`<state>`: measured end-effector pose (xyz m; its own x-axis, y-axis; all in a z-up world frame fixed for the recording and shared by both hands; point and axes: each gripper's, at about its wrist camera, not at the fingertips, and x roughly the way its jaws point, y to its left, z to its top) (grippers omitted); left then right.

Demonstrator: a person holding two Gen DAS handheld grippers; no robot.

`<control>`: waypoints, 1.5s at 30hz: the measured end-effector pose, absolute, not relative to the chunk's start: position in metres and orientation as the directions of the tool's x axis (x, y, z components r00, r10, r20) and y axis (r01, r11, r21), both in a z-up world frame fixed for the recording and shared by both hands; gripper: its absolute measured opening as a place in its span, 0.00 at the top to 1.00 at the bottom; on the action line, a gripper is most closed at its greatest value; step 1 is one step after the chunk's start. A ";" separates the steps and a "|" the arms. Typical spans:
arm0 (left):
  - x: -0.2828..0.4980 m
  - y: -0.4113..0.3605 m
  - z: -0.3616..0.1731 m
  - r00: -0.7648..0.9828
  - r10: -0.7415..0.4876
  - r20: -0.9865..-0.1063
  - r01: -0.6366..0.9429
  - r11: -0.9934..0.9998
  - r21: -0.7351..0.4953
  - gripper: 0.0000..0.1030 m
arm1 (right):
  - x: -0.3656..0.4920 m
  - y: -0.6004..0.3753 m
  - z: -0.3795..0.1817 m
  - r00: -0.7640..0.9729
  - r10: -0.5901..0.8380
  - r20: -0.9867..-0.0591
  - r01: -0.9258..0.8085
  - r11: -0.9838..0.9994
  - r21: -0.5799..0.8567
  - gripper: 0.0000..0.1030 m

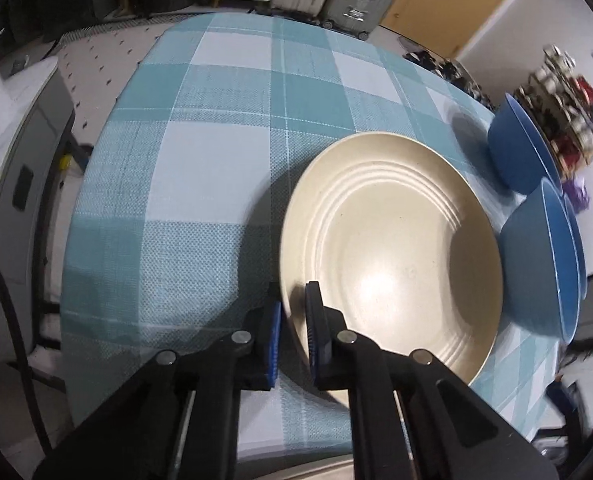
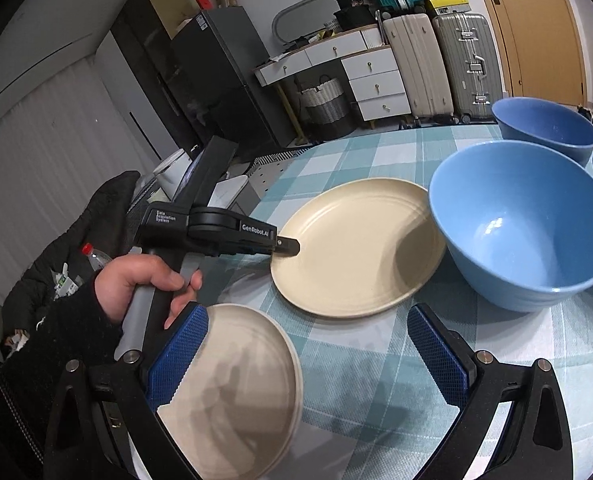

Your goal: Organize plates and bowls

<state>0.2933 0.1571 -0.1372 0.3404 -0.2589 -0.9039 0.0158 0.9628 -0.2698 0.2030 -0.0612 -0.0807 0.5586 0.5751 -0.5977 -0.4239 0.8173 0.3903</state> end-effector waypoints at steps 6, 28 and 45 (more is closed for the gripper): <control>0.294 0.167 -0.137 0.337 -0.263 -0.904 0.018 0.962 -0.273 0.93 | 0.208 -0.057 -0.067 0.587 0.552 -0.592 -0.435 0.832 0.345 0.01; 0.285 0.228 -0.136 0.349 -0.189 -0.918 -0.070 0.972 -0.226 0.93 | 0.297 0.004 -0.014 0.490 0.591 -0.641 -0.522 0.788 0.328 0.01; 0.273 0.258 -0.135 0.359 -0.178 -0.916 -0.112 0.966 -0.231 0.93 | 0.383 0.053 -0.096 0.326 0.401 -0.856 -0.396 0.880 0.261 0.19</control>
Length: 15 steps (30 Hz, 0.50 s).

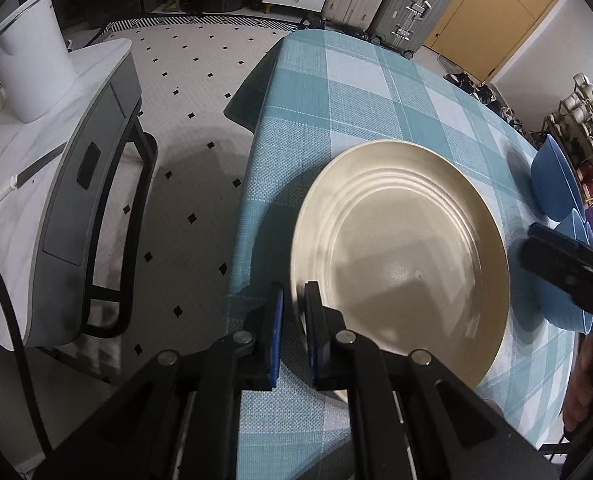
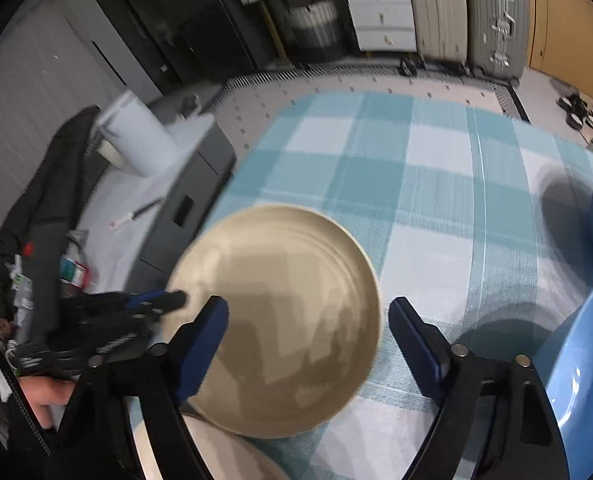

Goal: Organize plates and bowls
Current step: 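Close the right tool on the same plate rim while the left tool holds it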

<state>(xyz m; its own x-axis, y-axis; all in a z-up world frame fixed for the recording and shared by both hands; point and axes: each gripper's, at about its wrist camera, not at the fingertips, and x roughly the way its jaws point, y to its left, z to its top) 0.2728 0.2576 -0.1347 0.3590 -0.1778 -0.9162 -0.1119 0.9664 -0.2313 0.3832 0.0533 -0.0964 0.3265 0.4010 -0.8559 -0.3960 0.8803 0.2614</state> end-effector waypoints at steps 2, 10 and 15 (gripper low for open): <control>0.273 0.257 -0.135 0.361 -0.178 -0.916 -0.112 0.966 -0.232 0.93 | 0.388 0.053 -0.107 0.311 0.390 -0.867 -0.388 0.884 0.259 0.25; 0.272 0.256 -0.136 0.363 -0.179 -0.914 -0.112 0.966 -0.234 0.93 | 0.403 0.052 -0.139 0.259 0.376 -0.889 -0.371 0.889 0.268 0.37; 0.272 0.257 -0.137 0.364 -0.187 -0.913 -0.116 0.963 -0.243 0.93 | 0.406 0.055 -0.152 0.238 0.351 -0.906 -0.362 0.897 0.252 0.53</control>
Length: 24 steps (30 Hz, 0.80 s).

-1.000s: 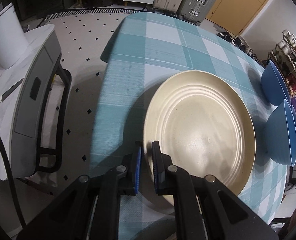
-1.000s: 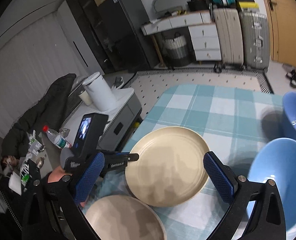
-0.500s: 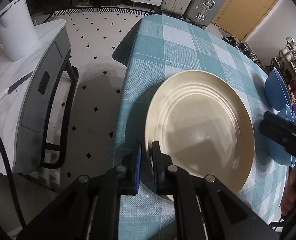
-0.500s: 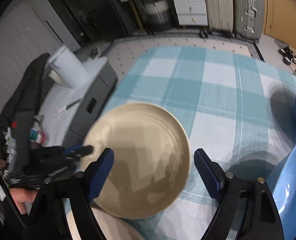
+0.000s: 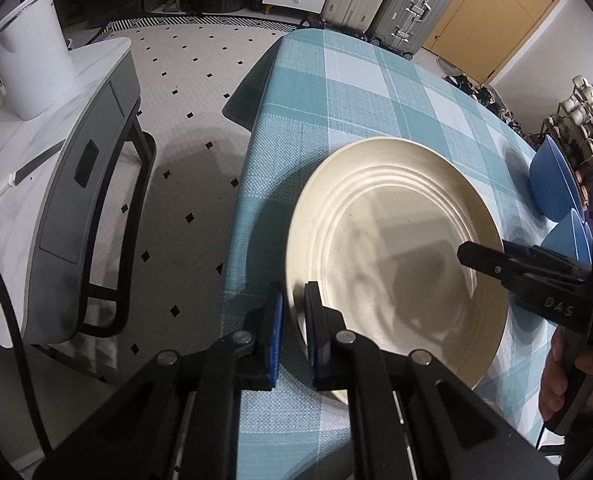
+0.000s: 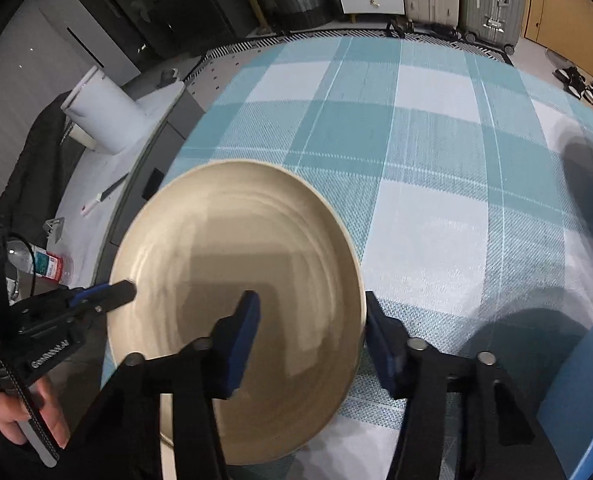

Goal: Organize plates and bowls
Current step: 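Close the right tool on the same plate rim while the left tool holds it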

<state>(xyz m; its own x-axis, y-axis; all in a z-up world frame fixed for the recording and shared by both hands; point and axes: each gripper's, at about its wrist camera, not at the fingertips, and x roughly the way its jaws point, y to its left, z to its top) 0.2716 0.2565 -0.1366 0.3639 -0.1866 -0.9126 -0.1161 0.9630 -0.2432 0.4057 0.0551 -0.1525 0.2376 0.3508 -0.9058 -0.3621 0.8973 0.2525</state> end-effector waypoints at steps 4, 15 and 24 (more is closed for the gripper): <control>0.272 0.257 -0.137 0.360 -0.186 -0.914 -0.124 0.962 -0.245 0.92 | 0.405 0.053 -0.154 0.257 0.349 -0.901 -0.357 0.901 0.247 0.61; 0.273 0.254 -0.139 0.334 -0.202 -0.921 -0.140 0.955 -0.261 0.92 | 0.408 0.042 -0.156 0.268 0.350 -0.897 -0.325 0.910 0.258 0.87; 0.275 0.251 -0.132 0.328 -0.187 -0.926 -0.134 0.961 -0.241 0.92 | 0.412 0.042 -0.150 0.272 0.350 -0.896 -0.305 0.915 0.264 0.87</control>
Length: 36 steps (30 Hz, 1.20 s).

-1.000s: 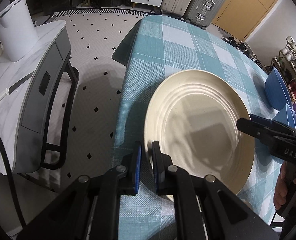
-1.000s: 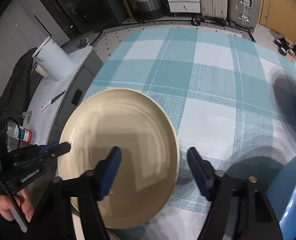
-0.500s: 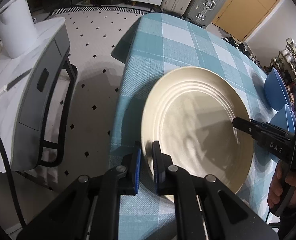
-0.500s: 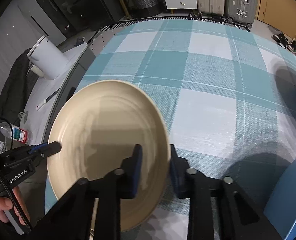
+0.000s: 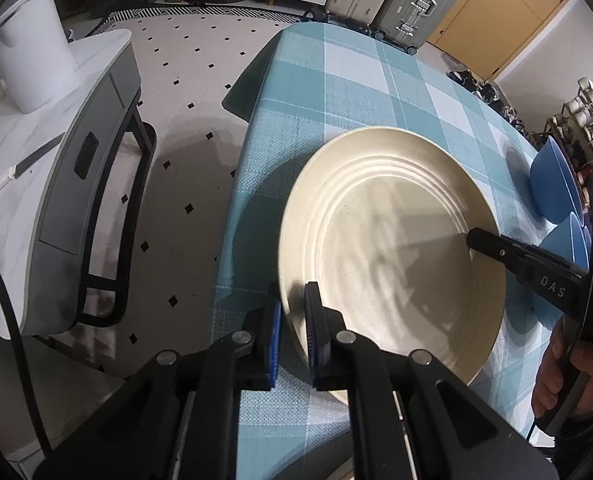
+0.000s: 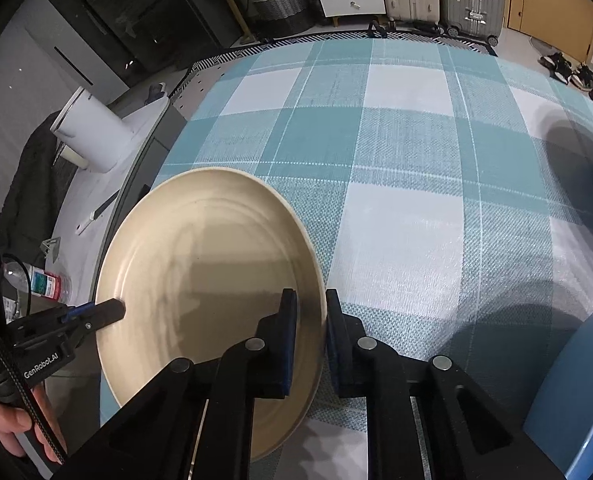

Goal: Organize plates and bowls
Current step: 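Close the right tool on the same plate rim while the left tool holds it, then carry the cream plate with both tools and lower it onto the other cream plate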

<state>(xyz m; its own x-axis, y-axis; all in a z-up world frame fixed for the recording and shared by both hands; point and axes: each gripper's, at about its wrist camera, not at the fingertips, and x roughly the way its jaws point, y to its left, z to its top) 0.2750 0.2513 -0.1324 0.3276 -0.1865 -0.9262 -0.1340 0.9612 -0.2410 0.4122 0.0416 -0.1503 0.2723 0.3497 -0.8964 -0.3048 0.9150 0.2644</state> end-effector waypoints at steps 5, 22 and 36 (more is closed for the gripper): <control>0.275 0.251 -0.130 0.324 -0.191 -0.926 -0.132 0.961 -0.244 0.92 | 0.413 0.041 -0.145 0.280 0.342 -0.897 -0.303 0.918 0.255 0.87; 0.261 0.245 -0.095 0.379 -0.167 -0.910 -0.118 0.967 -0.226 0.92 | 0.405 0.033 -0.108 0.328 0.376 -0.867 -0.303 0.911 0.281 0.87; 0.228 0.247 -0.081 0.390 -0.153 -0.908 -0.142 0.964 -0.223 0.92 | 0.377 0.035 -0.088 0.329 0.408 -0.852 -0.326 0.896 0.303 0.87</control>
<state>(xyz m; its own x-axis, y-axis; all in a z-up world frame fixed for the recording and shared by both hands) 0.2284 0.2473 -0.0815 0.3901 -0.1528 -0.9080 -0.1421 0.9643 -0.2234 0.3765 0.0352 -0.0884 0.3289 0.4075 -0.8519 -0.3260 0.8956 0.3026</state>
